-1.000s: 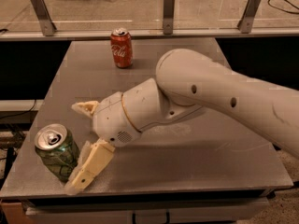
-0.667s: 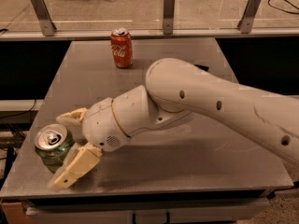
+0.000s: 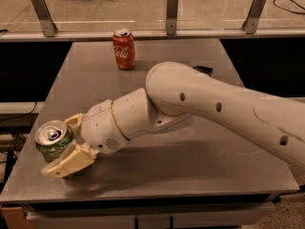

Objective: Knock green can over

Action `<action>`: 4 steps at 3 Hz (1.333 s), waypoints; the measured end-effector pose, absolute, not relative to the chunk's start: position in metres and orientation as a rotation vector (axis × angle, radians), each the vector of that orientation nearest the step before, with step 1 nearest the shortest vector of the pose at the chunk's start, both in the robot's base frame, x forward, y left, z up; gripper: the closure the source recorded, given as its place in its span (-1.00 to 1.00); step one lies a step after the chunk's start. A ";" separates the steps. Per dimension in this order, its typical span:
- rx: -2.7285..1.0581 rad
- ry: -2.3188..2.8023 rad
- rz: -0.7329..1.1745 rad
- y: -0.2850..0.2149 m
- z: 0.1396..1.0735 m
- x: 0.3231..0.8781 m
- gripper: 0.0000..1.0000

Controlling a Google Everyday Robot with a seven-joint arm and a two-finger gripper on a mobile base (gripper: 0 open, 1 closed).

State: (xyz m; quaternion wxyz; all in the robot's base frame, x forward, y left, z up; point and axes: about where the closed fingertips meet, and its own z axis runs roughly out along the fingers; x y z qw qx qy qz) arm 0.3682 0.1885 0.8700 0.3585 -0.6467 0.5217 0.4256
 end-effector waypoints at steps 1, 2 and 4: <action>-1.688 1.369 1.000 0.162 0.885 0.391 0.74; -1.750 1.428 0.851 0.118 0.907 0.427 1.00; -1.982 1.655 0.587 0.049 0.898 0.468 1.00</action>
Offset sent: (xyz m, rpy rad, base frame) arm 0.1143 -0.1454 0.0578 -0.3198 -0.2041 -0.1409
